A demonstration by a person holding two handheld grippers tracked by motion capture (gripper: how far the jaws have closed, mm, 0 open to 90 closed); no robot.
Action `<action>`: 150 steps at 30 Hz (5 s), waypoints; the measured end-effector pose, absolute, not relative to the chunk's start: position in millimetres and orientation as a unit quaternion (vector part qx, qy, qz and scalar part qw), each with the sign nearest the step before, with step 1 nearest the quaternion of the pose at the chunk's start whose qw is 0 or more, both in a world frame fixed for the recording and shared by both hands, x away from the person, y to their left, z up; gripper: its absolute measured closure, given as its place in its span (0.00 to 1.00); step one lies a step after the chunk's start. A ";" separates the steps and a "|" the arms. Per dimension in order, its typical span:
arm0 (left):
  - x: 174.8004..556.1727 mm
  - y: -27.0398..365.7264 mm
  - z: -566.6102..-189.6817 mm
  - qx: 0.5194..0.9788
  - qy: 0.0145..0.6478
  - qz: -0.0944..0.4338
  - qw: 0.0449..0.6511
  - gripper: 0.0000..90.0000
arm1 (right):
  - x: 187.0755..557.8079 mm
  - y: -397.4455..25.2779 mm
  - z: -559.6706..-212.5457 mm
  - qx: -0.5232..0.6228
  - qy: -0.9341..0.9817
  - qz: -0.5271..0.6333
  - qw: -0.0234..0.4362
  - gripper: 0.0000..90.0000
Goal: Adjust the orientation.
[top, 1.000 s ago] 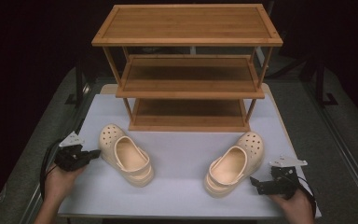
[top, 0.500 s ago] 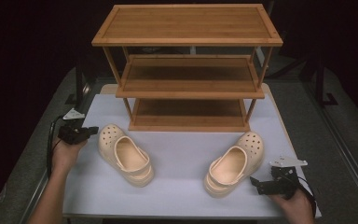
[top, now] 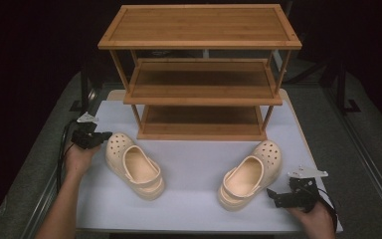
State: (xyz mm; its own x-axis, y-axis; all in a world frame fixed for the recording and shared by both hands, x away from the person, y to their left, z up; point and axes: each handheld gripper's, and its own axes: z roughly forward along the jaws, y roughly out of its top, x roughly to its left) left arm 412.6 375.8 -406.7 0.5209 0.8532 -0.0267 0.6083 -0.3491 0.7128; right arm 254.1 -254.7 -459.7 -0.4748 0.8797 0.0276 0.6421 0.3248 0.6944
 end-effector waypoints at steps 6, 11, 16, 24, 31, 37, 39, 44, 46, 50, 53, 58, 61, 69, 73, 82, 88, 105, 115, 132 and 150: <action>408.5 356.2 -407.3 0.811 0.436 0.166 0.352 1.00 | 254.0 -254.6 -459.8 0.479 0.793 0.329 0.181 0.00; 400.0 328.9 -407.9 0.825 0.410 0.152 0.358 1.00 | 254.0 -254.6 -459.8 0.479 0.793 0.328 0.181 0.00; 394.1 314.0 -408.9 0.830 0.397 0.146 0.364 1.00 | 254.0 -254.6 -459.8 0.479 0.793 0.328 0.181 0.00; 383.3 314.6 -409.2 0.827 0.399 0.151 0.367 1.00 | 253.9 -254.7 -459.8 0.479 0.793 0.329 0.181 0.00; 352.4 331.9 -396.7 0.820 0.399 0.163 0.377 1.00 | 253.9 -254.7 -459.7 0.479 0.793 0.329 0.181 0.00; 316.8 342.2 -405.0 0.820 0.403 0.148 0.377 1.00 | 253.8 -254.7 -459.6 0.479 0.794 0.328 0.181 0.00; 306.3 344.8 -409.4 0.821 0.407 0.142 0.375 1.00 | 253.8 -254.7 -459.7 0.479 0.794 0.328 0.181 0.00; 289.8 343.9 -420.9 0.830 0.406 0.128 0.362 1.00 | 253.8 -254.6 -459.6 0.480 0.794 0.328 0.181 0.00; 291.6 340.9 -424.4 0.833 0.405 0.122 0.357 1.00 | 253.8 -254.5 -459.6 0.480 0.793 0.328 0.181 0.00; 296.0 328.5 -430.5 0.844 0.391 0.113 0.349 1.00 | 253.8 -254.6 -459.6 0.480 0.794 0.328 0.181 0.00; 296.7 325.6 -430.0 0.846 0.389 0.119 0.345 1.00 | 253.9 -254.6 -459.6 0.480 0.793 0.328 0.181 0.00; 302.0 321.9 -430.2 0.847 0.386 0.115 0.346 1.00 | 254.0 -254.7 -459.7 0.478 0.794 0.328 0.182 0.00; 308.9 314.8 -430.1 0.849 0.382 0.116 0.345 1.00 | 253.9 -254.5 -459.6 0.480 0.794 0.328 0.181 0.00; 331.0 284.0 -430.2 0.859 0.364 0.112 0.342 1.00 | 253.9 -254.6 -459.8 0.479 0.793 0.329 0.181 0.00; 337.9 271.6 -430.6 0.859 0.358 0.108 0.349 1.00 | 253.9 -254.7 -459.8 0.479 0.794 0.329 0.181 0.00; 345.9 249.5 -427.2 0.860 0.348 0.106 0.357 1.00 | 253.9 -254.7 -459.8 0.479 0.794 0.329 0.181 0.00; 348.8 243.0 -427.8 0.856 0.349 0.100 0.369 1.00 | 253.9 -254.8 -459.7 0.479 0.793 0.329 0.181 0.00; 345.9 244.8 -427.0 0.856 0.345 0.110 0.369 0.90 | 253.9 -254.7 -459.8 0.479 0.794 0.329 0.181 0.00; 320.4 262.9 -401.0 0.842 0.349 0.097 0.400 0.64 | 253.8 -254.7 -459.6 0.480 0.793 0.328 0.180 0.00; 287.2 235.0 -391.4 0.849 0.302 0.084 0.425 0.54 | 253.9 -254.6 -459.7 0.479 0.794 0.328 0.181 0.00; 292.9 237.2 -388.8 0.853 0.297 0.145 0.404 0.84 | 253.8 -254.6 -459.7 0.479 0.794 0.328 0.181 0.00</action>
State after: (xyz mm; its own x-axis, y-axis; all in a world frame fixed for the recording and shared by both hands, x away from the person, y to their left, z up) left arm 292.9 237.2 -388.8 0.7816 0.6237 0.0068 0.3898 -0.4970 0.7752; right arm 253.8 -254.6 -459.7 -0.4749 0.8796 0.0273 0.6423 0.3252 0.6941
